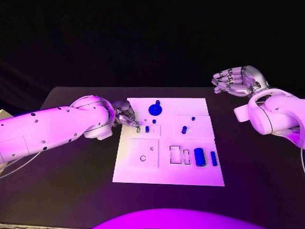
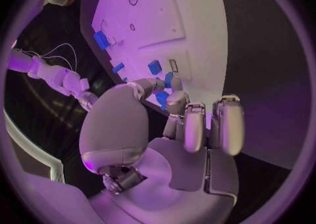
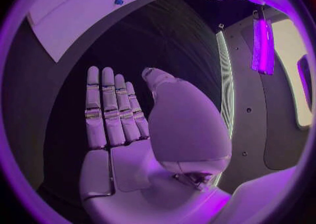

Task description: Assemble the parts on the task board

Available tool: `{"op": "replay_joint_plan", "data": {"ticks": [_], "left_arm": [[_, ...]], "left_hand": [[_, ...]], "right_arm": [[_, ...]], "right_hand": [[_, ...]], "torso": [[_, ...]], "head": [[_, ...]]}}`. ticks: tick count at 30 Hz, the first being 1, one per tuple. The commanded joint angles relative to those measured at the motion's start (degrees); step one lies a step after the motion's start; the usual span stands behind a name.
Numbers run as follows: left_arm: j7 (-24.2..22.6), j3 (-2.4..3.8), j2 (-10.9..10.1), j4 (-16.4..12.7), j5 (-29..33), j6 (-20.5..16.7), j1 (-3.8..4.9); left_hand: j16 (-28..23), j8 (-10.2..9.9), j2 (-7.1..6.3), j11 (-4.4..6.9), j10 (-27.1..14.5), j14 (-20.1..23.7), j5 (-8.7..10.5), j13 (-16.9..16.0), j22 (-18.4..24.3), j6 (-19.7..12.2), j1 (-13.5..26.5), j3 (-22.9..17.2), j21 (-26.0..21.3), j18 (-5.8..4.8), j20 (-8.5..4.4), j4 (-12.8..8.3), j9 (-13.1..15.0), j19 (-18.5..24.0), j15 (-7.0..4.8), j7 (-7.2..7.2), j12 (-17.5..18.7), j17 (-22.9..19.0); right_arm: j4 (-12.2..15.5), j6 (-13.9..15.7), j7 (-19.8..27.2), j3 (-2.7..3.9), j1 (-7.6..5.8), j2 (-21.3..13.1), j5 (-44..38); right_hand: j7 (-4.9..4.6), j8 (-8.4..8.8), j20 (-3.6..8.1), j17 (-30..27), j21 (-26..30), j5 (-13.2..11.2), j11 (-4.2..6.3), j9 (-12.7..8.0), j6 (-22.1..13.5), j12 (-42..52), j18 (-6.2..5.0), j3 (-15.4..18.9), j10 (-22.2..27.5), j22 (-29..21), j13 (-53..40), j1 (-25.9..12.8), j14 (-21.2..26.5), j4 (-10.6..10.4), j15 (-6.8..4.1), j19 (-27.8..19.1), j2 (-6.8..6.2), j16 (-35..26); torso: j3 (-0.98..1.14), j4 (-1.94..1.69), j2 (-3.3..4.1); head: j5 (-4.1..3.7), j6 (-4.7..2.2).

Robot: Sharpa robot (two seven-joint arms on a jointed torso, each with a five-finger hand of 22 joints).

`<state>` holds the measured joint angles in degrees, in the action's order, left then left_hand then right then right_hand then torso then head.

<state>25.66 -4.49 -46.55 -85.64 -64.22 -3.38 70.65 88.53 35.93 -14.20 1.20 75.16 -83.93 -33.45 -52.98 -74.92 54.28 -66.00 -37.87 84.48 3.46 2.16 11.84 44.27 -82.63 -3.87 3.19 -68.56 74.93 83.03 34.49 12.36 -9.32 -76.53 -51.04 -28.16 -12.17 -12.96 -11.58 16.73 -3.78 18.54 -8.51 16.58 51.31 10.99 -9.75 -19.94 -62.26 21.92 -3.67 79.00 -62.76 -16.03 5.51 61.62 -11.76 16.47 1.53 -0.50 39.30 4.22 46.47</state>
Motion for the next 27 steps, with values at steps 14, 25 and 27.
{"op": "replay_joint_plan", "data": {"ticks": [14,25,27], "left_arm": [[-0.2,-0.15,0.3,0.0,-0.4,2.4,-0.30],[-0.4,-0.29,0.4,0.1,-1.8,2.2,-0.49],[-0.4,-0.29,0.4,0.1,-2.0,2.2,-0.51]], "left_hand": [[0.4,0.0,0.54,0.08,0.6,-5.4,-0.33,-0.1,-5.0,0.5,0.0,-13.0,0.3,-0.86,-0.10,-13.3,0.1,-0.5,-0.55,-0.03,-0.1,12.4],[0.4,0.0,0.53,0.09,0.6,-5.4,-0.32,0.0,-5.0,0.5,0.0,-13.0,0.3,-0.87,-0.11,-13.3,0.1,-0.5,-0.55,-0.03,-0.1,12.4],[0.4,0.0,0.53,0.09,0.6,-5.4,-0.32,0.0,-5.0,0.5,0.0,-13.0,0.3,-0.87,-0.11,-13.3,0.1,-0.5,-0.55,-0.03,-0.1,12.4]], "right_arm": [[-0.1,-1.3,1.0,0.01,0.05,0.1,0.2],[-0.1,-1.7,0.7,0.01,0.12,0.2,0.2],[-0.1,-1.7,0.7,0.01,0.12,0.2,0.2]], "right_hand": [[0.09,0.37,-0.08,-0.2,0.1,0.3,0.11,0.0,0.6,-0.4,-0.83,-0.5,-0.6,-0.6,0.1,-0.5,-0.6,-0.1,-0.05,0.7,-0.04,-0.5],[0.11,0.39,-0.07,-0.3,0.1,0.3,0.12,0.0,0.7,-0.5,-0.83,-0.5,-0.6,-0.8,0.1,-0.5,-0.7,-0.1,-0.07,0.8,-0.03,-0.6],[0.11,0.39,-0.07,-0.3,0.1,0.3,0.12,0.0,0.7,-0.5,-0.83,-0.5,-0.6,-0.8,0.1,-0.5,-0.7,-0.1,-0.07,0.8,-0.03,-0.6]], "torso": [[0.01,-0.04,-0.05],[-0.02,-0.01,0.01],[0.00,-0.01,0.03]], "head": [[0.09,0.31],[0.15,0.36],[0.15,0.38]]}}
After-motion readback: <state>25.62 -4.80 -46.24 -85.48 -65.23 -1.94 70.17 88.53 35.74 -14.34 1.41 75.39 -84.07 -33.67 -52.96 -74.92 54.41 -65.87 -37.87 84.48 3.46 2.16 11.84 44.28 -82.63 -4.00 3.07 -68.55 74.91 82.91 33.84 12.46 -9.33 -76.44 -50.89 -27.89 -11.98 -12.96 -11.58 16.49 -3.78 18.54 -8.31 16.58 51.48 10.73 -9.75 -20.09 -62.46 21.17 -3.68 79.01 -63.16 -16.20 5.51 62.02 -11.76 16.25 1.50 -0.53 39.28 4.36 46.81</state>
